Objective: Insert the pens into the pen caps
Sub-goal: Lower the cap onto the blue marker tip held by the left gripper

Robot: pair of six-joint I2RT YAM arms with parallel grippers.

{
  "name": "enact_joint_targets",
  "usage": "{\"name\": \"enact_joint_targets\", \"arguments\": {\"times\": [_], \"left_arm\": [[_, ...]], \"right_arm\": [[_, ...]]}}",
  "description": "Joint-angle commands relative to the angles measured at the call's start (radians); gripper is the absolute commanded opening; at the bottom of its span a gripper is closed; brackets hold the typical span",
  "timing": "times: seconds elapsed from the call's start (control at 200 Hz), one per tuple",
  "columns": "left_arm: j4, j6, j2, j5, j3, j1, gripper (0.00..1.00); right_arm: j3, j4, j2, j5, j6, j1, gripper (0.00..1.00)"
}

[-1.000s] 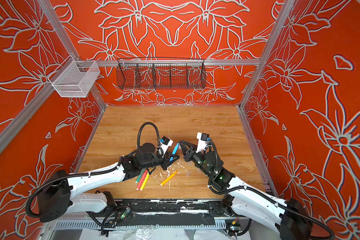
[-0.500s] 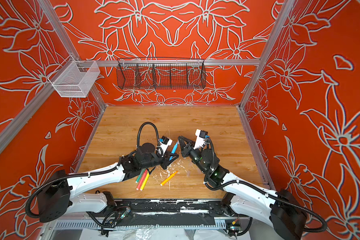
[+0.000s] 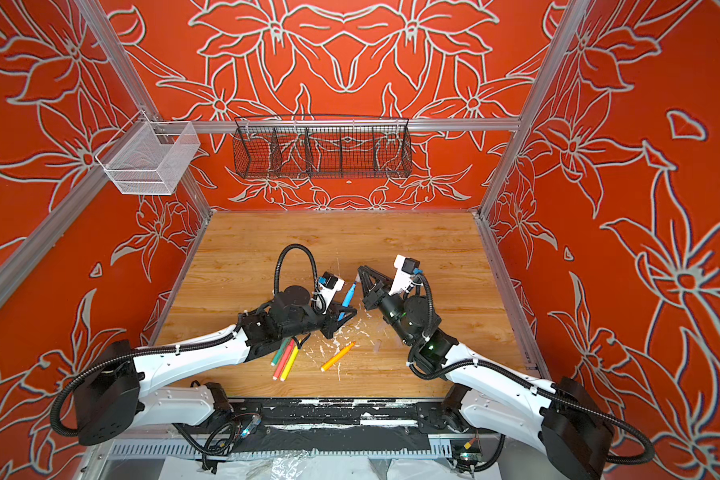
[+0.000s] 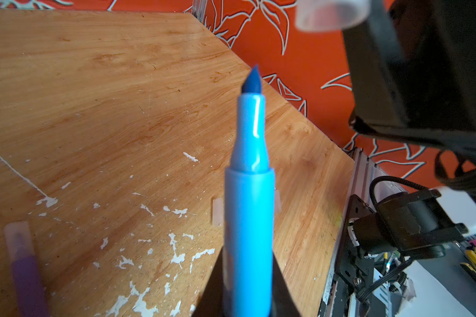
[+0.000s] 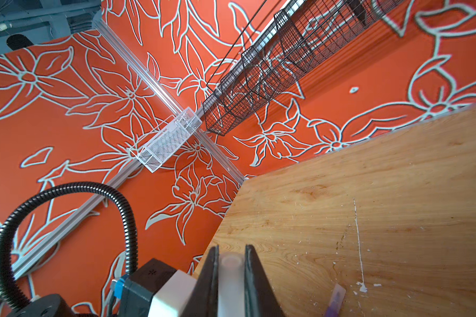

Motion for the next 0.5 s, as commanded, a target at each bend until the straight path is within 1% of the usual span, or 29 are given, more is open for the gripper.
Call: {"name": "enact_joint_targets", "arguments": {"times": [0.0,0.175,0.39,0.49], "left_arm": [[0.02,0.017,-0.026,0.008,-0.005,-0.005,0.0],[0.018,0.02,-0.024,0.014,-0.004,-0.005,0.0],[0.017,0.02,-0.016,0.02,0.002,-0.005,0.0],[0.018,0.019,-0.014,0.02,0.001,-0.005,0.0]], "right_arm": [[0.017,0.012,-0.004,0.021,-0.01,-0.001,0.02],[0.035,0.029,0.039,0.011,-0.012,-0.001,0.01],[0.045,0.037,0.06,-0.028,-0.007,-0.001,0.0],[0.044,0.04,0.067,-0.026,-0.006,-0.001,0.0]]}}
